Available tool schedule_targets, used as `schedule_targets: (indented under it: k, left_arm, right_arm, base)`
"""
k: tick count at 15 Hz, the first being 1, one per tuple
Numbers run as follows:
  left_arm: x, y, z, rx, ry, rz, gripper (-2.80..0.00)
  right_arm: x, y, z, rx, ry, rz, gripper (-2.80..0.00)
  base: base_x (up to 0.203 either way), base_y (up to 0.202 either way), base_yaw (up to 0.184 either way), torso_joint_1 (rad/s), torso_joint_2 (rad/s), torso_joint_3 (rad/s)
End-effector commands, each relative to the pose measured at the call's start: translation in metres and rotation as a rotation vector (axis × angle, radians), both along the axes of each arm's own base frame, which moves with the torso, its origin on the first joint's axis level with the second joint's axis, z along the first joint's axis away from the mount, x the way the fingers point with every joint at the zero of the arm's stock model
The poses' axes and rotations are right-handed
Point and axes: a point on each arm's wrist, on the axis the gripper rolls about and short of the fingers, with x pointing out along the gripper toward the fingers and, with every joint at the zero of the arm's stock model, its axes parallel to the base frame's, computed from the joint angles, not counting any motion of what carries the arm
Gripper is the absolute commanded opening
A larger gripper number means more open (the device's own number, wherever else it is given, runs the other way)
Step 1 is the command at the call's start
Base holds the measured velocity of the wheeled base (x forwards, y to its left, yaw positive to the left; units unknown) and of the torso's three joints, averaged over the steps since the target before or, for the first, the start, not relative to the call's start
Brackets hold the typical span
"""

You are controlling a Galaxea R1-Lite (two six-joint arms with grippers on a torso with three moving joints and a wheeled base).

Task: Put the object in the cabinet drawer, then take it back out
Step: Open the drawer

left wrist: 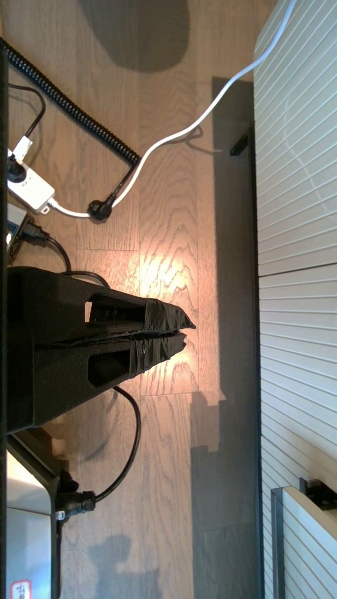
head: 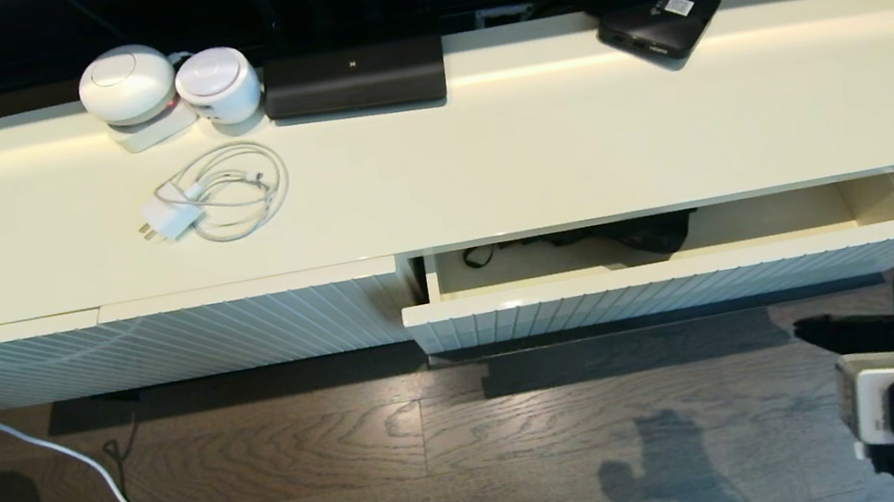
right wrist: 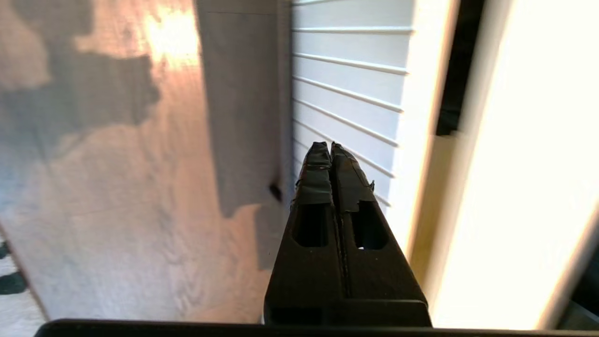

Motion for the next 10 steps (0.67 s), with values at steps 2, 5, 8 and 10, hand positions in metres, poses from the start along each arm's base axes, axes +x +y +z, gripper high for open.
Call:
schedule_targets:
  k: [2, 5, 8, 10]
  left_arm:
    - [0.0, 0.0, 0.0, -0.001, -0.003, 0.0, -2.8]
    - [0.0, 0.0, 0.0, 0.0, -0.002, 0.0, -2.8]
    - [0.0, 0.0, 0.0, -0.001, -0.003, 0.0, -2.8]
    - [0.0, 0.0, 0.0, -0.001, -0.002, 0.001, -2.8]
  right_arm:
    - [-0.01, -0.004, 0.033, 0.014, -0.052, -0.002, -2.8]
    - [0.008, 0.002, 0.03, 0.015, 0.0, -0.013, -2.8]
    - [0.029, 0.007, 0.024, 0.002, 0.045, -0.026, -2.8]
    - [0.043, 0.012, 0.021, -0.002, 0.059, -0.026, -2.8]
  base:
    - [0.0, 0.0, 0.0, 0.0, 0.0, 0.0]
    - [0.0, 0.0, 0.0, 0.0, 0.0, 0.0]
    - [0.0, 0.0, 0.0, 0.0, 0.0, 0.0]
    - [0.0, 0.0, 0.0, 0.0, 0.0, 0.0]
